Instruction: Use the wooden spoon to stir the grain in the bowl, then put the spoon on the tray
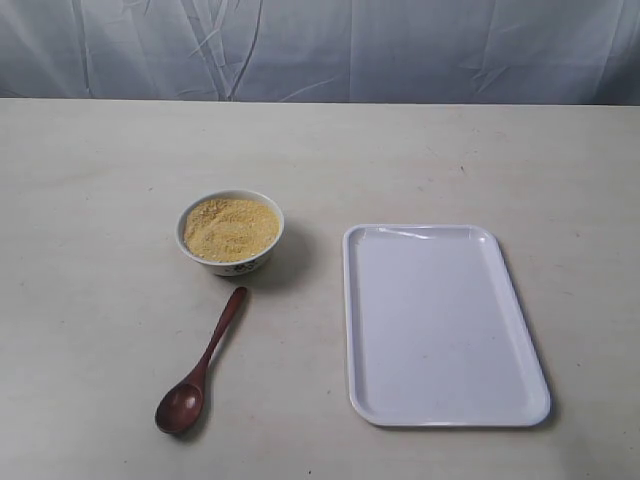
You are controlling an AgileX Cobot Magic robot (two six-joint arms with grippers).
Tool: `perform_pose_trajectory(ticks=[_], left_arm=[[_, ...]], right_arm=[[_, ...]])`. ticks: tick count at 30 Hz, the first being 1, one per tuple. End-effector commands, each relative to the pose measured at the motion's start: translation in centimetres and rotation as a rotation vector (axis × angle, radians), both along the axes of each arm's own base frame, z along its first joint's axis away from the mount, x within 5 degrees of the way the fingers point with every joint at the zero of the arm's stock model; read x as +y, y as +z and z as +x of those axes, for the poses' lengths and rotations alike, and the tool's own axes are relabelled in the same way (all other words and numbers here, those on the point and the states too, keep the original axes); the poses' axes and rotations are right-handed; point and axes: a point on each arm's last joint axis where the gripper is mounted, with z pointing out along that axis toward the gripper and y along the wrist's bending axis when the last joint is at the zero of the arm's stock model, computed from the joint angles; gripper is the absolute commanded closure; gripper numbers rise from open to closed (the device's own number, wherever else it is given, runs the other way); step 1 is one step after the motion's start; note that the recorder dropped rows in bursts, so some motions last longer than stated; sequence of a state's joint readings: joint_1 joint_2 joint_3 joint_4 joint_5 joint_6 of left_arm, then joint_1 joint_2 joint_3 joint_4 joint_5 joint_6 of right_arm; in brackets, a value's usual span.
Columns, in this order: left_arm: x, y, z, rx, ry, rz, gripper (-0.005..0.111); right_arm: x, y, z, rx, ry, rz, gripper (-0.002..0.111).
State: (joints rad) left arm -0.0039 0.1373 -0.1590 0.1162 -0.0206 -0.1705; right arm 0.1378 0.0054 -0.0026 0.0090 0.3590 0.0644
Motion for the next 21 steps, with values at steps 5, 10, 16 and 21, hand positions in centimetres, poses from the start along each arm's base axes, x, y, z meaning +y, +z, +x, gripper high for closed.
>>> perform_pose_trajectory(ticks=[5, 10, 16, 21], left_arm=[[0.4, 2.9, 4.9, 0.547, 0.031, 0.13, 0.107], [-0.4, 0.2, 11.4, 1.016, -0.032, 0.166, 0.107], [-7.6, -4.5, 16.7, 1.346, -0.279, 0.247, 0.107], [-14.9, -7.2, 18.4, 1.378, -0.412, 0.26, 0.107]], right_arm=[[0.0, 0.0, 0.0, -0.01, 0.003, 0.0, 0.108], [0.0, 0.0, 0.0, -0.01, 0.003, 0.0, 0.108], [0.0, 0.0, 0.0, -0.01, 0.003, 0.0, 0.108], [0.0, 0.0, 0.0, -0.01, 0.003, 0.0, 0.108]])
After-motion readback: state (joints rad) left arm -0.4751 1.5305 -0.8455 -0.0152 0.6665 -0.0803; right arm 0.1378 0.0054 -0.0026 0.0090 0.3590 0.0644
